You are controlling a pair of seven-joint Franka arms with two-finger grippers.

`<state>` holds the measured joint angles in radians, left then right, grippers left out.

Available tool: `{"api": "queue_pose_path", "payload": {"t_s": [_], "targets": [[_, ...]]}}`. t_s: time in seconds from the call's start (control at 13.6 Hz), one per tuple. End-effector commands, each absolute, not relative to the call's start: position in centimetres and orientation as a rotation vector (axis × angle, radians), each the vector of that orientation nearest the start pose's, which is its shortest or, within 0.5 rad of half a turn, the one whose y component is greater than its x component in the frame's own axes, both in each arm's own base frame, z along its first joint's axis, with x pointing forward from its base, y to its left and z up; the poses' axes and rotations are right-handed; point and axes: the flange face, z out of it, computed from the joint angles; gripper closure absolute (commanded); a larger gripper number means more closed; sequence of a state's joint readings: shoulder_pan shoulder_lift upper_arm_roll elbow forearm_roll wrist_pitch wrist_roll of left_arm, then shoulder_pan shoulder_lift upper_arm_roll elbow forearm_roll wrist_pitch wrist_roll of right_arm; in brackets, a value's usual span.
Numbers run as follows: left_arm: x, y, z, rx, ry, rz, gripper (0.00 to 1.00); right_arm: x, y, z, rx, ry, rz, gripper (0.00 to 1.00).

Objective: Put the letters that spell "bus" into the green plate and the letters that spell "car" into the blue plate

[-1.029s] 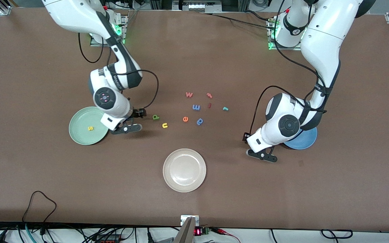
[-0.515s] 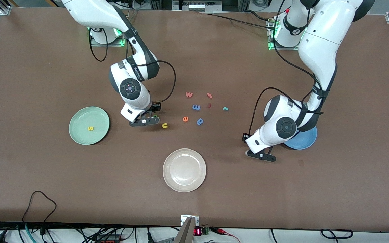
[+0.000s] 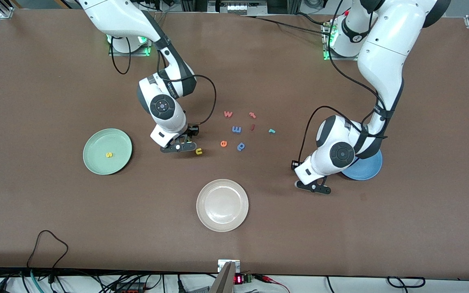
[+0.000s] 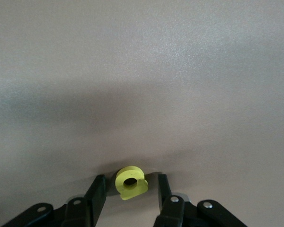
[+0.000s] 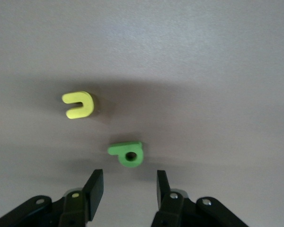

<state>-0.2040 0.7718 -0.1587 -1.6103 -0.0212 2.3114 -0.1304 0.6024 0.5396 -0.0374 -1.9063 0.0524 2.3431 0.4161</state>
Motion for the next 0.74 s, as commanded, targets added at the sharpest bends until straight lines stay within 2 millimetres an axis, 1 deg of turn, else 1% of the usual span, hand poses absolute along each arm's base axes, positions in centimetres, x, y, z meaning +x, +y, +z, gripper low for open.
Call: {"api": "queue_pose_path", "payload": {"t_s": [0.0, 0.15, 0.29, 0.37, 0.44, 0.51, 0.59, 0.66], "targets": [[64.8, -23.3, 16.7, -3.224, 0.279, 0.144, 0.62, 52.7, 35.2, 19.9, -3.152, -0.147, 0.133, 0.46], [64.8, -23.3, 16.7, -3.223, 0.28, 0.143, 0.7, 52.7, 35.3, 19.5, -3.151, -0.145, 0.134, 0.46], [64.8, -23.2, 16.8, -3.223, 0.28, 0.14, 0.78, 52.9, 35.3, 18.7, -3.147, -0.142, 0.111, 0.46], [64.9, -22.9, 16.9, -3.224, 0.273, 0.14, 0.79, 52.9, 35.2, 18.1, -3.147, -0.141, 0.108, 0.46], [65.2, -22.3, 17.4, -3.222, 0.265, 0.14, 0.81, 52.9, 35.0, 17.5, -3.151, -0.143, 0.115, 0.46], [65.9, -20.6, 19.2, -3.211, 0.248, 0.118, 0.81, 53.1, 34.7, 17.5, -3.151, -0.164, 0.119, 0.46], [66.3, -18.0, 20.6, -3.204, 0.204, 0.167, 0.81, 53.2, 34.5, 17.7, -3.15, -0.162, 0.117, 0.46], [66.5, -15.9, 22.0, -3.196, 0.165, 0.212, 0.81, 53.4, 34.4, 17.9, -3.148, -0.155, 0.111, 0.46]]}}
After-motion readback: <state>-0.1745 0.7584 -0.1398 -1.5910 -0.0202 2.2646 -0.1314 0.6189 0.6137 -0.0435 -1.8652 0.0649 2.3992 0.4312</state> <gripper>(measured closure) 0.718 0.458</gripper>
